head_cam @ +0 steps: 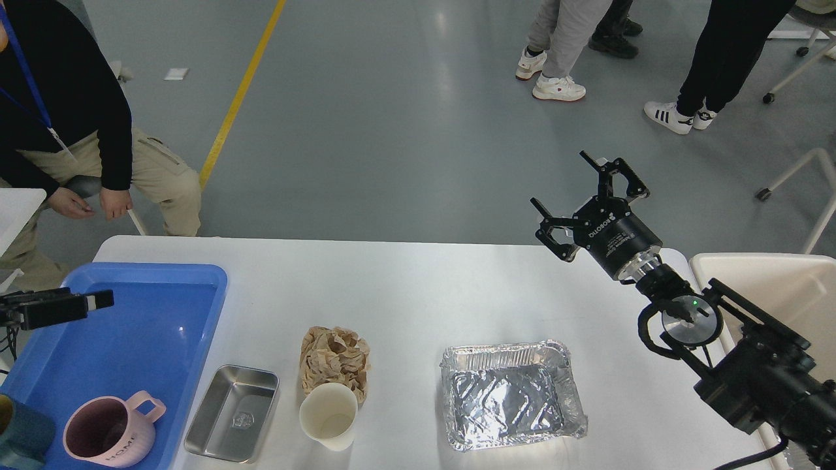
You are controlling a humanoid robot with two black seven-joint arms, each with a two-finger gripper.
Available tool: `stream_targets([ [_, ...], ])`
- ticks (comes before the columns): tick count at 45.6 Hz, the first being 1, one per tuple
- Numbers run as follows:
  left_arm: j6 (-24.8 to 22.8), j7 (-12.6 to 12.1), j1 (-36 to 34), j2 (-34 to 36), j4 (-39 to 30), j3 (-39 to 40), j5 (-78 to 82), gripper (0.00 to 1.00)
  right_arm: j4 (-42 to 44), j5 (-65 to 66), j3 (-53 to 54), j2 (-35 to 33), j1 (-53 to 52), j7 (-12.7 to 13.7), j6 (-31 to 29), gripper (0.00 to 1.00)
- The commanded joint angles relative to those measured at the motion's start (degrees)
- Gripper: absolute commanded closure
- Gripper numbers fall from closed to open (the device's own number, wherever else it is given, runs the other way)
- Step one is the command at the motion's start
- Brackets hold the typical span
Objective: Tidy desktop
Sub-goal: 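Open the left gripper and raise it away from the mug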
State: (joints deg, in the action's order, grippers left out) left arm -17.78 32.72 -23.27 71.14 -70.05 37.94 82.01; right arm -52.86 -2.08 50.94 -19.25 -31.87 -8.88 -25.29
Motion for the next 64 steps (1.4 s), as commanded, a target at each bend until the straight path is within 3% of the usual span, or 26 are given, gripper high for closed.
stream_targets([
  [1, 0.2, -0.46, 0.24, -0.92, 0.62, 3.72, -5.36, 0.03, -0.23, 0.41, -0.05, -0.35, 0.14, 0.0, 0.06, 0.0],
  [7, 1.26, -3.0, 0.06, -4.25, 1.76, 4.34, -12.73, 0.03, -0.23, 0.85, -0.05, -0.53, 0.58, 0.0, 0.06, 0.0],
  [18, 2.67, -16.8, 0.59, -7.68, 4.39, 5.04, -27.95, 0.03, -0.32, 0.94, -0.05, -0.44, 0.32, 0.0, 0.32, 0.0],
  [25, 2.41, -19.97, 0.33, -11.81, 10.54, 4.78, -32.78, 0.03, -0.32, 0.94, -0.05, -0.53, 0.32, 0.0, 0.59, 0.0],
  [38, -0.05, -20.24, -3.36, -26.22, 19.51, 5.92, -41.92, 0.03, 0.04, 2.52, -0.14, -0.18, 0.05, 0.0, 0.85, 0.0],
  [46, -3.13, -19.8, -5.21, -35.27, 26.45, 12.06, -50.53, 0.03, 0.12, 2.61, -0.14, 0.0, 0.23, 0.0, 0.85, 0.0],
  [56, -2.87, -19.8, -5.56, -42.13, 26.99, 16.73, -52.65, 0.03, 0.83, 3.49, -0.31, 0.79, -0.21, 0.0, 0.94, 0.0],
  [64, -1.2, -20.59, -4.6, -41.0, 24.45, 15.07, -52.13, 0.03, 1.35, 3.49, -0.31, 0.53, -0.83, 0.09, 1.12, 0.0],
])
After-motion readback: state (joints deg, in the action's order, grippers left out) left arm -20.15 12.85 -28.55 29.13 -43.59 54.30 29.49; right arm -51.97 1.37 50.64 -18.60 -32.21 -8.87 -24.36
